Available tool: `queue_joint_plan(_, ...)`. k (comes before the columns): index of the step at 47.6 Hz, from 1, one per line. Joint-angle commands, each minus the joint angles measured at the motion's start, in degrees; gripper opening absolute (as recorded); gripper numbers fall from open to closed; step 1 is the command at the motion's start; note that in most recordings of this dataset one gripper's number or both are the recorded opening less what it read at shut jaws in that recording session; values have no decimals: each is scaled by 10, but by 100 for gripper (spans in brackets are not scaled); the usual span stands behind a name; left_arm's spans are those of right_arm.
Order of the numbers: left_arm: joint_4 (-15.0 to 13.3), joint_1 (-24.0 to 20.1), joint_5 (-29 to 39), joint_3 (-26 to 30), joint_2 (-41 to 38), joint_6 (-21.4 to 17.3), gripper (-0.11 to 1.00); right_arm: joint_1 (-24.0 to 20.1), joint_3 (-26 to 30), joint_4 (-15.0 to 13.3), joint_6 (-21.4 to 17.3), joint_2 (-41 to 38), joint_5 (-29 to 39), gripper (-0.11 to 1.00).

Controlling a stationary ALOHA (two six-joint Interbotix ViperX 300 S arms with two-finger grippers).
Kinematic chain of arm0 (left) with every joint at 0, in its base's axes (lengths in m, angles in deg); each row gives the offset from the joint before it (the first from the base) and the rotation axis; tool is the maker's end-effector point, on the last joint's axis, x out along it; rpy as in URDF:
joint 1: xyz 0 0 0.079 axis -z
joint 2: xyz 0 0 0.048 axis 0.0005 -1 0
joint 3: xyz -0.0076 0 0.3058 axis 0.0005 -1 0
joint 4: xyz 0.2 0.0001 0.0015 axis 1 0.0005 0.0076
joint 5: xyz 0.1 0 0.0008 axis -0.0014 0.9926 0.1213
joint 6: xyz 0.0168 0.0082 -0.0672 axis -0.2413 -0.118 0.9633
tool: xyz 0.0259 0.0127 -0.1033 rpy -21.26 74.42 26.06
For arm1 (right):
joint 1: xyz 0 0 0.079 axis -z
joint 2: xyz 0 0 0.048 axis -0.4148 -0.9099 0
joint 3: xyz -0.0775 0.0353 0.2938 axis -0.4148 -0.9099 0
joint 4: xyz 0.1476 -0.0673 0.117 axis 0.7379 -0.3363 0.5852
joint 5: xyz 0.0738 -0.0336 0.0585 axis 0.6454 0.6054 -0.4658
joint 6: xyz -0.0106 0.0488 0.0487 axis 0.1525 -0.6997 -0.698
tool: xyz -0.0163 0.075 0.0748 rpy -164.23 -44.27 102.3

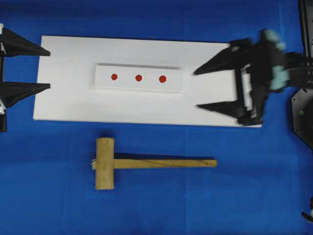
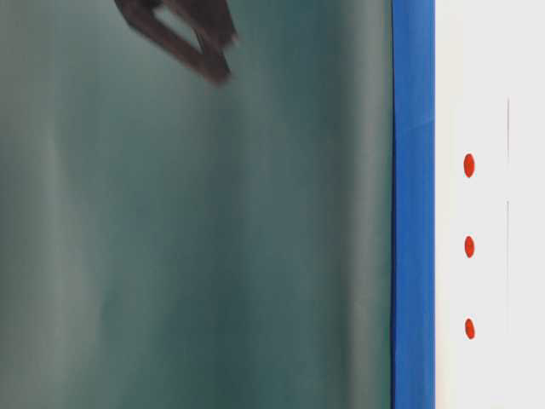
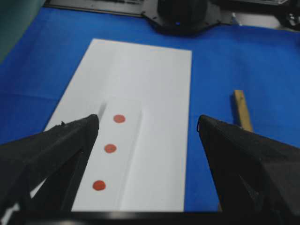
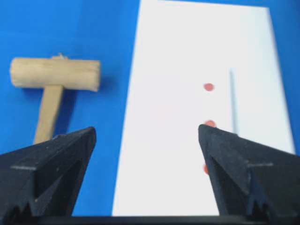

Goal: Hit the mark with a hammer.

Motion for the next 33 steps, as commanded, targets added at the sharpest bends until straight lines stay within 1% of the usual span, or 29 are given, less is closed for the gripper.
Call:
queue_joint_plan(1,2,5,4,2,11,-9,84,7,-15,-10,1,50,7,79)
queue_joint_plan(11,2,16,5,-17,42,-51,84,7,-88,-11,0,141,8,79)
queue_joint_plan(22,1,23,21,-45,78,-56,84,7,-171,-11,-1,207,-7,79)
queue_joint_plan(29,1,23,28,-68,98,-55,84,7,-216,-11,-1,231,-40,79)
queue_joint_plan(33,2,24,27,-81,110,-55,84,6,-248,-6,-2,246,-67,79)
